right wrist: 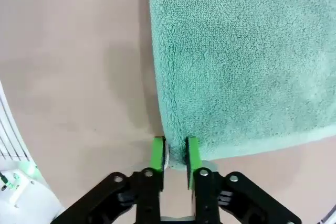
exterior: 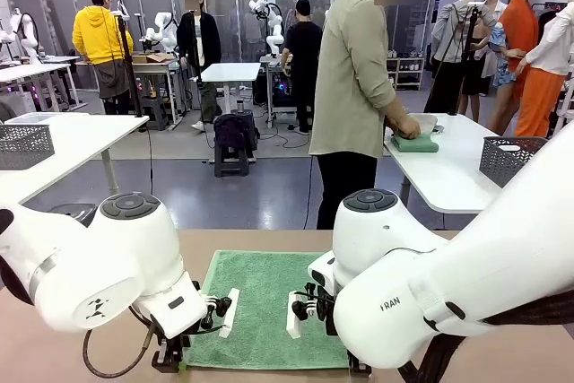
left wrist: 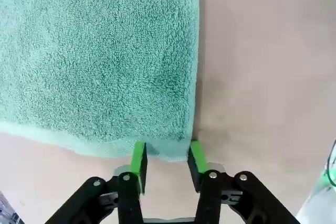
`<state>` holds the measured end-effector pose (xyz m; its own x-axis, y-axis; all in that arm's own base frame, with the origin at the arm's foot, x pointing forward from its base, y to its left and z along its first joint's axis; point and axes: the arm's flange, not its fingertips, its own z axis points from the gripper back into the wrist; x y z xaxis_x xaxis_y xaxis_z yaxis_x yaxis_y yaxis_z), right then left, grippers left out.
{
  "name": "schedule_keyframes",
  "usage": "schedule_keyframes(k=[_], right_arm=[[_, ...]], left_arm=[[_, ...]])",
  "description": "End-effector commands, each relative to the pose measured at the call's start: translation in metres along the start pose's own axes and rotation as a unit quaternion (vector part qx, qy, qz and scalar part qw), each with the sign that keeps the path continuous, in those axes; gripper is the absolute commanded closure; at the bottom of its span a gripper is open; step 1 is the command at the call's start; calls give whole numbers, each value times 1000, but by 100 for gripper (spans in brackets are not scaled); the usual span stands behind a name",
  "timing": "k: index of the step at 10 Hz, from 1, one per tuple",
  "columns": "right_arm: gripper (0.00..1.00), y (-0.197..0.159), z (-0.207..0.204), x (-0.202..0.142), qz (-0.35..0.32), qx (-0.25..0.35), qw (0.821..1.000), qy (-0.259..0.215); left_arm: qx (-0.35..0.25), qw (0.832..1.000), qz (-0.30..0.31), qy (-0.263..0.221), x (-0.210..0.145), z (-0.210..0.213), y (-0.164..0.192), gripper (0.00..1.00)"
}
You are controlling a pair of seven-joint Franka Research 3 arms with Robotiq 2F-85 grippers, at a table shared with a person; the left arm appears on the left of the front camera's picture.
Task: Fold the towels and place them in the basket.
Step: When a person lays out a Towel with hook on the table, fold it in half twice.
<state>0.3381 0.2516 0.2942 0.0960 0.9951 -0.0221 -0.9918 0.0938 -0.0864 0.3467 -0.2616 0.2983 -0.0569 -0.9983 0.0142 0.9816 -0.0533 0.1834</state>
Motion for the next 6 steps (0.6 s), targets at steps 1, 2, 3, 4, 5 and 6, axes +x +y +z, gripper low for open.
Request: schedule_keyframes(k=[1,2,3,4,5,6], right_arm=[[96,18,-13,-12,-9,-5,1000,8],[100,18,-13,-13,-9,-4,1000,8],[100,19,-13,-13,-9,-4,1000,8],[100,18,-13,-12,-9,-3,1000,9],[100,18,-13,-12,-8,-2,1000,10],[100,18,-12,-12,-8,-2,1000,11]], left_arm=[[17,1000,3,9,-13,-5,-18,78],[15,1000,2,9,-14,-5,-19,95],[13,1000,1,9,-15,-5,-19,98],[11,1000,0,9,-12,-5,-19,100],[6,1000,-3,8,-10,-4,-20,100],[-4,1000,-9,6,-9,0,-22,100]])
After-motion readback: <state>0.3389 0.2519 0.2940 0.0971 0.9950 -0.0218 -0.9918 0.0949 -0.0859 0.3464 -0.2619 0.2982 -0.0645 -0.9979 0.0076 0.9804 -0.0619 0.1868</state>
